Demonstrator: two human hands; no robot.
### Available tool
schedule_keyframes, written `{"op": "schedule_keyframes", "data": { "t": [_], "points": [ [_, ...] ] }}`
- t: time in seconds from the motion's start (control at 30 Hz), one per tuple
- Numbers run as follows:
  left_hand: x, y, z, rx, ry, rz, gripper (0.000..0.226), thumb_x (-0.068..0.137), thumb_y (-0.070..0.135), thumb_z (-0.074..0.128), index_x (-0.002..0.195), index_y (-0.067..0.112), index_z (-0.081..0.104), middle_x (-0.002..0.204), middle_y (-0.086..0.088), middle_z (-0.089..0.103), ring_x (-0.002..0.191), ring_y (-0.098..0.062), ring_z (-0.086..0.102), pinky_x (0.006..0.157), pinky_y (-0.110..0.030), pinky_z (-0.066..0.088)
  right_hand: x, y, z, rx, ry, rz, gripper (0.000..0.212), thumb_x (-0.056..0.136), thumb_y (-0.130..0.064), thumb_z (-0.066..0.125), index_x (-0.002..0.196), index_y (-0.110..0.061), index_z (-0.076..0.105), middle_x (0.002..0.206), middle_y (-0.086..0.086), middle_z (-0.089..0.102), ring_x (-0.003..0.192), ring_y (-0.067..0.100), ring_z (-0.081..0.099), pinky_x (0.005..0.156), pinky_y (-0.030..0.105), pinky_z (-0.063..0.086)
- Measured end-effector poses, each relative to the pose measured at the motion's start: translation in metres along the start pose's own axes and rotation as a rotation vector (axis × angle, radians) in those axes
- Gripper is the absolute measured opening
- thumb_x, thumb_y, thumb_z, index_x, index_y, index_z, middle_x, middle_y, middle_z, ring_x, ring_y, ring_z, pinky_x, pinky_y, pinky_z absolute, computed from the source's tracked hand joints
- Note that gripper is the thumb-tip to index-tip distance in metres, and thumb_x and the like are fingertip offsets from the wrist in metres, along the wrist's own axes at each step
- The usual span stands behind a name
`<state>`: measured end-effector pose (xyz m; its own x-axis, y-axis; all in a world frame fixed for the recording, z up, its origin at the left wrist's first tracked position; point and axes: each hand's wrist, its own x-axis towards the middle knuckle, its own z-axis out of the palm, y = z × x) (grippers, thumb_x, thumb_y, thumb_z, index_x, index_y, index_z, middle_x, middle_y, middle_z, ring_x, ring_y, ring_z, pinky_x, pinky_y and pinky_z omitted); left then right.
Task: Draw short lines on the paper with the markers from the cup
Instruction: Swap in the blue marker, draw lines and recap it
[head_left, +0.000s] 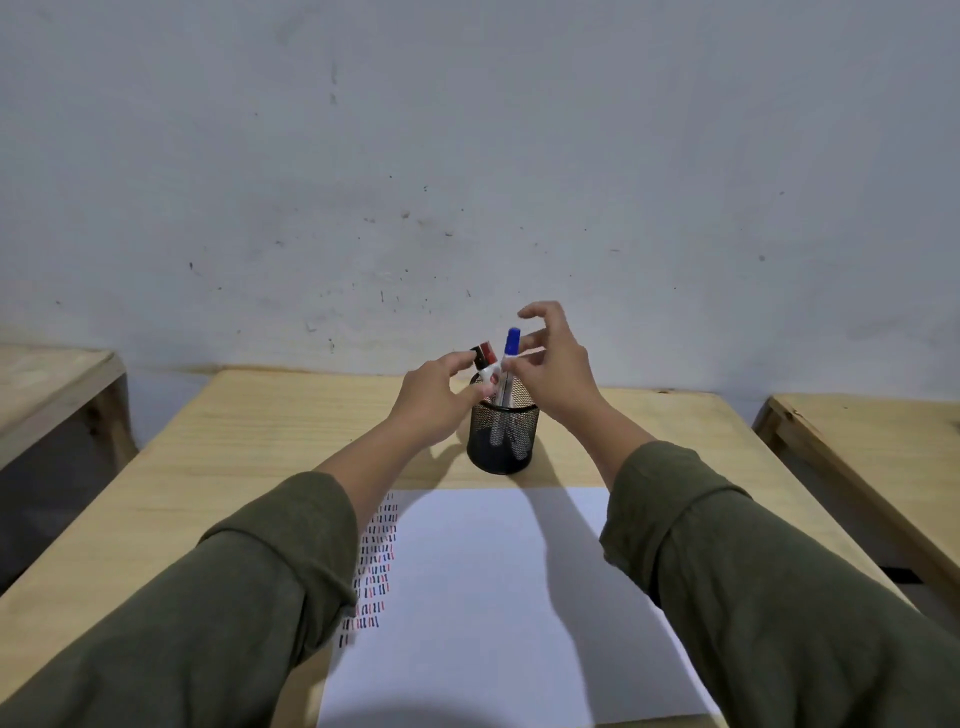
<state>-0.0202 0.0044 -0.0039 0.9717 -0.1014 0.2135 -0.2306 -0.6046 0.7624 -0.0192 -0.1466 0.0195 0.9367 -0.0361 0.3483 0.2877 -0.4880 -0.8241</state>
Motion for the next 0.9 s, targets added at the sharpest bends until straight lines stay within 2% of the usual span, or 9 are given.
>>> {"op": "schedule_keyframes", "data": {
  "t": [0.13,0.27,0.5,0.63,0.77,0.83,0.9],
  "points": [
    [-0.006,0.024,-0.016,-0.158,0.165,0.041,0.040,0.088,0.032,0.059,0.126,0.020,0.058,0.129,0.003,0.061,0.122,-0.011,0.053,0.097,-0.021,0.035,0.000,-0.023,-0.012,0.132,0.101,-0.065,0.049,0.080,-0.004,0.066,0.114,-0.028,0.041,0.096,0.004,0.067,0.072,0.015,0.067,0.063,0.009,0.045],
    [-0.015,0.050,-0.032,-0.392,0.264,0.081,0.032,0.091,0.028,0.055,0.122,0.025,0.061,0.115,0.010,0.065,0.107,-0.004,0.056,0.095,-0.020,0.039,-0.011,-0.047,-0.017,0.160,0.045,-0.129,0.044,0.081,-0.011,0.068,0.112,-0.024,0.040,0.094,-0.002,0.074,0.087,0.011,0.068,0.081,0.024,0.049],
    [-0.049,0.064,-0.046,-0.501,0.239,0.102,0.019,0.087,0.026,0.060,0.103,0.030,0.069,0.095,0.012,0.069,0.092,-0.004,0.061,0.081,-0.017,0.043,-0.047,-0.072,-0.019,0.093,-0.052,-0.148,0.034,0.081,-0.016,0.069,0.105,-0.022,0.046,0.099,-0.001,0.074,0.091,0.015,0.067,0.078,0.028,0.049],
    [-0.075,0.060,-0.044,-0.711,0.222,0.039,0.012,0.091,0.021,0.055,0.101,0.022,0.063,0.081,0.011,0.062,0.070,0.007,0.056,0.065,-0.011,0.041,-0.071,-0.074,-0.019,0.085,-0.099,-0.121,0.027,0.079,-0.024,0.073,0.098,-0.021,0.054,0.093,0.005,0.074,0.090,0.019,0.069,0.080,0.031,0.051],
    [-0.098,0.049,-0.042,-1.026,0.317,-0.114,0.003,0.092,0.017,0.055,0.093,0.017,0.058,0.077,0.003,0.057,0.064,-0.007,0.049,0.065,-0.017,0.043,-0.099,-0.058,-0.015,0.112,-0.116,0.029,0.027,0.075,-0.041,0.074,0.089,-0.020,0.063,0.095,0.009,0.073,0.088,0.025,0.069,0.072,0.032,0.048],
    [-0.107,0.040,-0.041,-1.125,0.374,-0.201,0.004,0.091,0.017,0.056,0.089,0.014,0.058,0.075,0.001,0.057,0.063,-0.007,0.049,0.065,-0.016,0.048,-0.113,-0.051,-0.015,0.155,-0.124,0.105,0.028,0.078,-0.044,0.070,0.091,-0.019,0.064,0.092,0.007,0.070,0.075,0.021,0.065,0.067,0.030,0.045],
    [-0.116,0.033,-0.039,-1.190,0.389,-0.252,0.009,0.092,0.016,0.055,0.094,0.008,0.059,0.074,0.000,0.055,0.063,-0.005,0.050,0.061,-0.012,0.051,-0.124,-0.049,-0.014,0.241,-0.108,0.162,0.028,0.081,-0.039,0.069,0.097,-0.016,0.064,0.089,0.004,0.067,0.064,0.014,0.059,0.062,0.025,0.044]
  ]
}}
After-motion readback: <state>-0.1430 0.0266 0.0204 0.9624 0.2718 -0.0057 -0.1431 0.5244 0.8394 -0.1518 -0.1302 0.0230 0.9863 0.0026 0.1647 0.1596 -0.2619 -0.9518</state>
